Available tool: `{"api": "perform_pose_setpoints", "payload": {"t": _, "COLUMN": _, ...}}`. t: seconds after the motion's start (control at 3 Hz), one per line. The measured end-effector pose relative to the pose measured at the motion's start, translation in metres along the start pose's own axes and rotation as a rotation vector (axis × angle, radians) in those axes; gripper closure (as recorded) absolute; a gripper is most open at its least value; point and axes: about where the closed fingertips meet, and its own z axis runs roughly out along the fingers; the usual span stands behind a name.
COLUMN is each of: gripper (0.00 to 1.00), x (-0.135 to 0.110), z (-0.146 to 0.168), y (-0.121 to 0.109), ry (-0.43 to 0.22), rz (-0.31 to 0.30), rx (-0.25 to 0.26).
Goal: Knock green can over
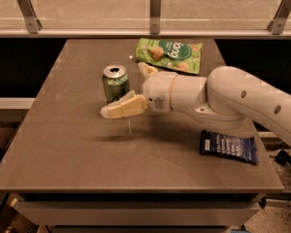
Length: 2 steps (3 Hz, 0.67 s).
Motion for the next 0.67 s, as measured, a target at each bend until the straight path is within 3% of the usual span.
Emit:
{"api": "perform_pose_setpoints", "payload": {"t": 0.33, "gripper": 0.00, "x": -0.0014, "z": 0.0157, "y": 0.0039, "ry": -0.017, "rz": 0.008, "rx": 0.001}}
{"api": "perform_pose_setpoints", "payload": {"t": 0.67, "gripper": 0.18, "x": 0.0007, "z": 0.0250, "y": 0.0041, "ry": -0.038, "rz": 0.023, "rx": -0.003}}
